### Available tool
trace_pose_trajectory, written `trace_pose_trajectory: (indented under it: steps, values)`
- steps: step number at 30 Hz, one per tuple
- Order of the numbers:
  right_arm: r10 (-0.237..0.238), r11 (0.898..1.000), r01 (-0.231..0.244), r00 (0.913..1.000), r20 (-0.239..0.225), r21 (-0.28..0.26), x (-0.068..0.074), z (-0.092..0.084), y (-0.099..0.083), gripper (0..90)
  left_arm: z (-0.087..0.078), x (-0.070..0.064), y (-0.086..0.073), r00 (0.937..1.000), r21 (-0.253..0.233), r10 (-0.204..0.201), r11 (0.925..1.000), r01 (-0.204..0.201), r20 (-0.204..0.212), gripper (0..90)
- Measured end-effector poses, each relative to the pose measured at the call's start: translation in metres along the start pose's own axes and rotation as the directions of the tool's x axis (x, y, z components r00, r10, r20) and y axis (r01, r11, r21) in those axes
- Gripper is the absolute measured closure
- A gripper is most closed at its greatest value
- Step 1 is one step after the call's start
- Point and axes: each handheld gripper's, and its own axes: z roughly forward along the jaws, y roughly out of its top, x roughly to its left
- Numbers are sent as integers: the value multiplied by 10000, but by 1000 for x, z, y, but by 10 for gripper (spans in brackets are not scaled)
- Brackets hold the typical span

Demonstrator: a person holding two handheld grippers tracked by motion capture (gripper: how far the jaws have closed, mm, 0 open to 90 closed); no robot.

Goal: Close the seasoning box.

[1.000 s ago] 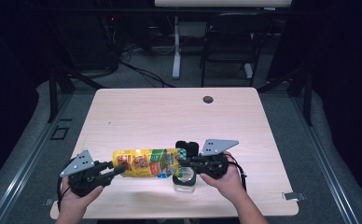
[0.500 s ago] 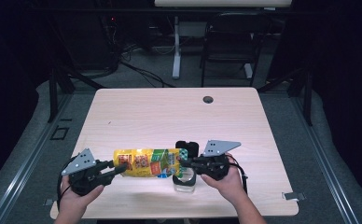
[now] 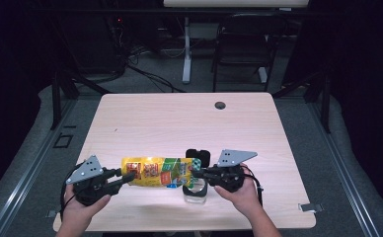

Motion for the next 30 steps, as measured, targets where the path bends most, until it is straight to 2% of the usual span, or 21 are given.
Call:
trace_pose_trajectory:
  steps: [16, 26, 30]
  values:
    - [76, 10000, -75, 9998, 173, -28, -1, -3, -4, 900, 0, -4, 11, 9996, -12, 295, 9996, -295, 38, 724]
    - [192, 9998, -190, 9996, 188, -93, -2, -5, -7, 900, 0, -5, 17, 9995, -53, 306, 9995, -305, 107, 732]
    - [249, 9996, -247, 9995, 180, -149, -3, -5, -8, 900, 1, -5, 16, 9997, -298, 186, 9994, -182, 151, 734]
